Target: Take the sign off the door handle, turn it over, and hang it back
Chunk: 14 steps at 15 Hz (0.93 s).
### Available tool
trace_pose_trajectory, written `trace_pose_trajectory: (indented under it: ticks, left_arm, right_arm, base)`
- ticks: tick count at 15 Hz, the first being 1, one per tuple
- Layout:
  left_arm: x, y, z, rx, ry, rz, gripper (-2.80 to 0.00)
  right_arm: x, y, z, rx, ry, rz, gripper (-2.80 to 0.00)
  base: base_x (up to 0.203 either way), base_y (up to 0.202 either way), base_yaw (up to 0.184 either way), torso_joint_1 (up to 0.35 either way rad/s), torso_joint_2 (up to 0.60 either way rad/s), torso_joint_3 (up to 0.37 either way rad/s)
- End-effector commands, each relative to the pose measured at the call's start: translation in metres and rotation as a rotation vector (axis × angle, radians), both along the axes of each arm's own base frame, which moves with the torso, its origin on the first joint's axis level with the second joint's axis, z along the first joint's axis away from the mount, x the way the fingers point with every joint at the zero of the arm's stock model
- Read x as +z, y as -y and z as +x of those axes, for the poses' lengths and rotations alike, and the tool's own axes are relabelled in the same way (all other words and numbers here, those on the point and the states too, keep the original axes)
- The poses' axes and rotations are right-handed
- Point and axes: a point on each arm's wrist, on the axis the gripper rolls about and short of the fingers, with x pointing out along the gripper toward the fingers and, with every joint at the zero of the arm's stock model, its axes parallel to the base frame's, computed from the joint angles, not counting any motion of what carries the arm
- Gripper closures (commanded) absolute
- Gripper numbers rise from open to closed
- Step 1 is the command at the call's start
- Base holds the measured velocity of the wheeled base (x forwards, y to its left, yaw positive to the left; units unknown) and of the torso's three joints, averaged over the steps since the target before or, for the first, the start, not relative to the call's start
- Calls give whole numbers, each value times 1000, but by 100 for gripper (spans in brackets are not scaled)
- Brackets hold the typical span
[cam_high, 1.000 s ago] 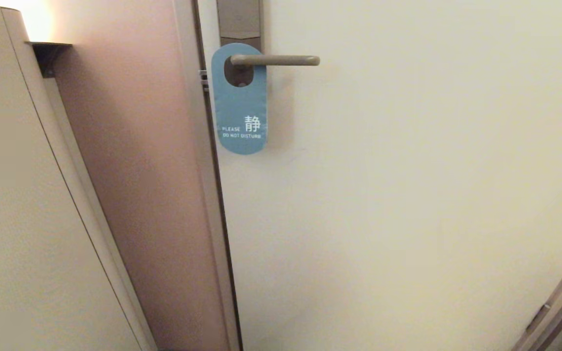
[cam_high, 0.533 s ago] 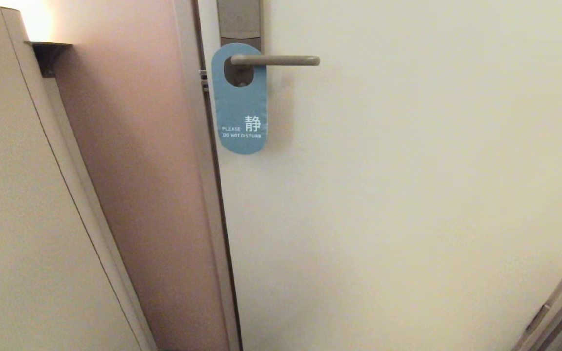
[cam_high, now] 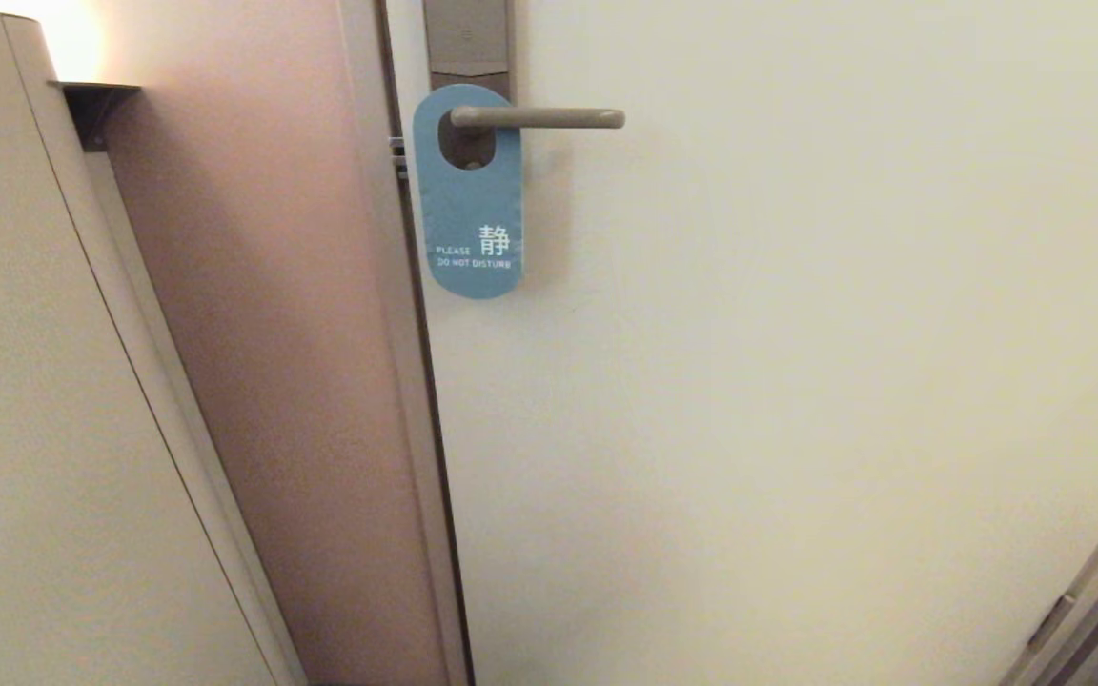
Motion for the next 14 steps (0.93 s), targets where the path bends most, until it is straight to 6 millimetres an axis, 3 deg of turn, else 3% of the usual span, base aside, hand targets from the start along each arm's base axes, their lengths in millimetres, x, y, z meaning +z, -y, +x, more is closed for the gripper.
trace_pose_trajectory:
  ticks: [1, 14]
  left_arm:
    - [0, 0, 0, 1, -2, -1, 0]
    - [0, 0, 0, 1, -1, -1, 0]
  right_arm:
    - [0, 0, 0, 3, -1, -5, 0]
    - [0, 0, 0, 2, 1, 3, 0]
  base:
    - [0, 0, 0, 0, 0, 0]
    - [0, 0, 0, 0, 0, 0]
